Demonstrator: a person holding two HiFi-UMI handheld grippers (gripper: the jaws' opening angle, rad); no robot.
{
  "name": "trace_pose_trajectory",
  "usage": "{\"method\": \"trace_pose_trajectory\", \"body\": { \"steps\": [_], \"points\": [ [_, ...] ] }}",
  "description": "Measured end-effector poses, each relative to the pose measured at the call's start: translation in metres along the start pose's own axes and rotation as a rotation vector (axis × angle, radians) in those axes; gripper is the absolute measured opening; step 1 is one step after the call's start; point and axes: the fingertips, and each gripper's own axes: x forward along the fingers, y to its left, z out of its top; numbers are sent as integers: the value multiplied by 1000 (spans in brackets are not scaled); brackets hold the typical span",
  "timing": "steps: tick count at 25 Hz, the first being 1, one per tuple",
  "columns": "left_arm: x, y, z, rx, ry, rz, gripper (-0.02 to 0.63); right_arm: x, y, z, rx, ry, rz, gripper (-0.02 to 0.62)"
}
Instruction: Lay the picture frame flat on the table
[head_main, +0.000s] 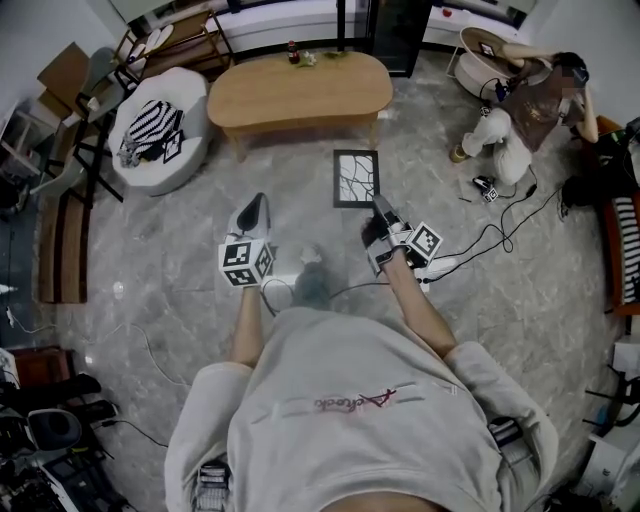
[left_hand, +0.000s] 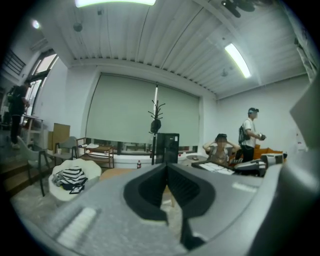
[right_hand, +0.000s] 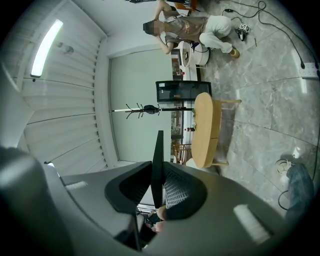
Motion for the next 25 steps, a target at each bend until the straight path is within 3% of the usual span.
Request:
{"method": "trace_pose_trajectory", "body": {
  "steps": [8, 25],
  "points": [
    [81, 48, 34, -31, 7, 0, 0, 91, 13, 31, -17, 18, -21, 75],
    [255, 150, 85, -15, 4, -53, 0, 275, 3, 93, -25, -33, -20, 75]
  ]
}}
